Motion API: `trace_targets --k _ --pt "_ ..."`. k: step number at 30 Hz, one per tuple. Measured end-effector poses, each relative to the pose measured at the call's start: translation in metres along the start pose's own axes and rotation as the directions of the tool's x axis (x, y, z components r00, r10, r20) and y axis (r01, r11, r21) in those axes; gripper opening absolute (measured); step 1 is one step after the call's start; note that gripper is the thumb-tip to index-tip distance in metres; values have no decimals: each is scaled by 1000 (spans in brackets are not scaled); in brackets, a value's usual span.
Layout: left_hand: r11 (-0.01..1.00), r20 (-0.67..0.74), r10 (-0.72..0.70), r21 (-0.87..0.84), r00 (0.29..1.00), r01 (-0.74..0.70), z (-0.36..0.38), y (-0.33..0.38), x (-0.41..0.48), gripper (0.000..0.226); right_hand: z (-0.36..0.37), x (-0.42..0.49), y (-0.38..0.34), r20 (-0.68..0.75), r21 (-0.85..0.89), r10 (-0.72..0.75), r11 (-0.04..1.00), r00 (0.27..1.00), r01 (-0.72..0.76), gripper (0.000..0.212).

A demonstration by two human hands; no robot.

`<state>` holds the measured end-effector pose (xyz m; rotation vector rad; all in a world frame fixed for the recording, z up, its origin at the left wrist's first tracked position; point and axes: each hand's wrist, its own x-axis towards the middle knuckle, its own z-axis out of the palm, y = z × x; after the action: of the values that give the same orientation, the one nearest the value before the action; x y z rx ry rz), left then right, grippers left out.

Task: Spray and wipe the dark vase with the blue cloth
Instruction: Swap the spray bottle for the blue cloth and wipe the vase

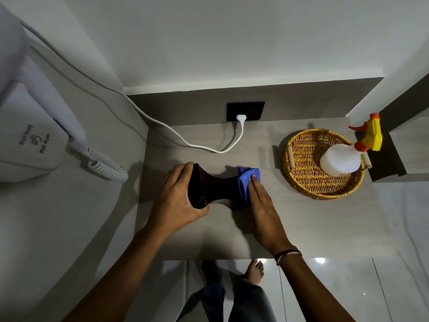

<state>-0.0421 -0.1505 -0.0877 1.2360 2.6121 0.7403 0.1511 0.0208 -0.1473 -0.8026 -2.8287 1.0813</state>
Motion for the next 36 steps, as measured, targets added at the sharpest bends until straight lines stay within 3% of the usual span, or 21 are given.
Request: trace_targets --k 2,5,7,10,14,18,22,26,28,31,33,36 --pt "995 3 -76 -68 997 76 -2 -3 1 107 -6 3 -5 -32 301 80 951 996 -67 98" --pt "921 81 -264 -276 961 276 -11 -7 7 88 -17 9 -7 -28 753 354 622 935 -213 85" --pt "852 102 -332 -394 938 345 -14 -12 8 72 -19 12 -4 76 864 452 416 889 -285 73" --pt "757 209 -420 -456 883 468 -13 -15 7 100 -19 14 -12 160 897 456 304 875 -322 65" --pt "742 353 -301 -497 886 450 -18 -18 3 120 -19 26 -23 146 886 464 331 874 -324 63" --pt "874 362 -191 -360 913 326 -21 -20 -6 156 -21 38 -18 96 867 463 396 881 -302 59" --pt "921 383 -123 -300 915 249 -22 -23 -10 168 -13 41 -20 45 846 481 448 875 -290 57" --pt "947 264 -76 -282 962 152 -18 -23 -9 142 -13 42 -20 13 834 486 478 874 -277 56" --pt "955 178 -90 -263 980 136 -13 -26 -7 125 -15 39 -23 -23 802 473 534 881 -266 60" --pt "925 161 -125 -337 979 174 -10 -30 -4 114 -16 27 -35 -134 692 427 687 894 -224 70" --pt "935 132 -92 -330 987 131 -8 -28 -2 102 -14 16 -44 -234 553 338 818 912 -161 75" --pt "950 105 -67 -298 992 96 -3 -20 4 99 -5 1 -69 -269 412 82 910 960 38 80"
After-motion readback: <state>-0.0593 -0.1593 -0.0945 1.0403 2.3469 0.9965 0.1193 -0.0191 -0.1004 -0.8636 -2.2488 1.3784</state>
